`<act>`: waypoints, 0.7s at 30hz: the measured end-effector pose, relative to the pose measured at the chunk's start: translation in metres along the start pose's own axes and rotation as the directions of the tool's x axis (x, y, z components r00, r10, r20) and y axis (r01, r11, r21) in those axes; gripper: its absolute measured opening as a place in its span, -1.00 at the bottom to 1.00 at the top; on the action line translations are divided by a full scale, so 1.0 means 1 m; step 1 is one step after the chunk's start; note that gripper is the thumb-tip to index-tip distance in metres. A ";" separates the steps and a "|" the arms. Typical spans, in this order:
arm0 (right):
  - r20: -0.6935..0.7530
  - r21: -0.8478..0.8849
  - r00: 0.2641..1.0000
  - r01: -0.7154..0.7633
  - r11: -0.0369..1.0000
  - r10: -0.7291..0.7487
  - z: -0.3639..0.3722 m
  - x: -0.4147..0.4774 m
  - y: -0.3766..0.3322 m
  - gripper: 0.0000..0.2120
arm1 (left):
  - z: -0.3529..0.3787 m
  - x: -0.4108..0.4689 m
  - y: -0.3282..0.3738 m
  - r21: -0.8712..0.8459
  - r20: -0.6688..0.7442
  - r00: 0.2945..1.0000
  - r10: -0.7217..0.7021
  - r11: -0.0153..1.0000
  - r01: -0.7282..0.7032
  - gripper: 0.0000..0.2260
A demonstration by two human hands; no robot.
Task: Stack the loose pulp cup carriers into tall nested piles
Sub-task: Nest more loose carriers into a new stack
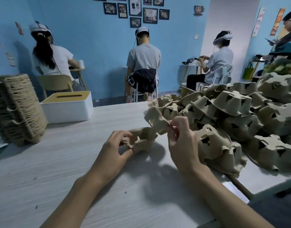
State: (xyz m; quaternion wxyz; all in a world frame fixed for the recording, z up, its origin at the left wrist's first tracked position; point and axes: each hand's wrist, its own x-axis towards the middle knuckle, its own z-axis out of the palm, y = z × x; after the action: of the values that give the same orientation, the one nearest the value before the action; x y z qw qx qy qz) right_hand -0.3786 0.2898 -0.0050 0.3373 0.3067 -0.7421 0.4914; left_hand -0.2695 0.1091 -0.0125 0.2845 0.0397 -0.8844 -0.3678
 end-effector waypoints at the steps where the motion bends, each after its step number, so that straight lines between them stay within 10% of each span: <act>1: 0.001 0.054 0.999 0.038 0.998 -0.039 0.002 0.000 0.002 -0.67 | 0.000 0.000 0.000 0.000 0.007 1.000 -0.001 1.000 0.001 -0.63; 6: 0.036 0.148 0.971 0.231 0.962 -0.238 0.006 0.000 0.008 -0.84 | 0.007 0.000 0.000 -0.041 0.055 0.998 0.014 0.999 -0.012 -0.53; 21: 0.180 0.146 0.962 0.179 0.973 -0.204 -0.002 -0.008 0.009 -0.69 | 0.008 -0.008 -0.003 -0.038 0.071 0.993 -0.097 0.994 0.100 -0.32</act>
State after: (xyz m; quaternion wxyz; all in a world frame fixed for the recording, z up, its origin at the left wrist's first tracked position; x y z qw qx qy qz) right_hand -0.3812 0.2953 -0.0156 0.2893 0.4446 -0.7050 0.4708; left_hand -0.2679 0.1138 -0.0228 0.2361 0.0647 -0.8827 -0.4011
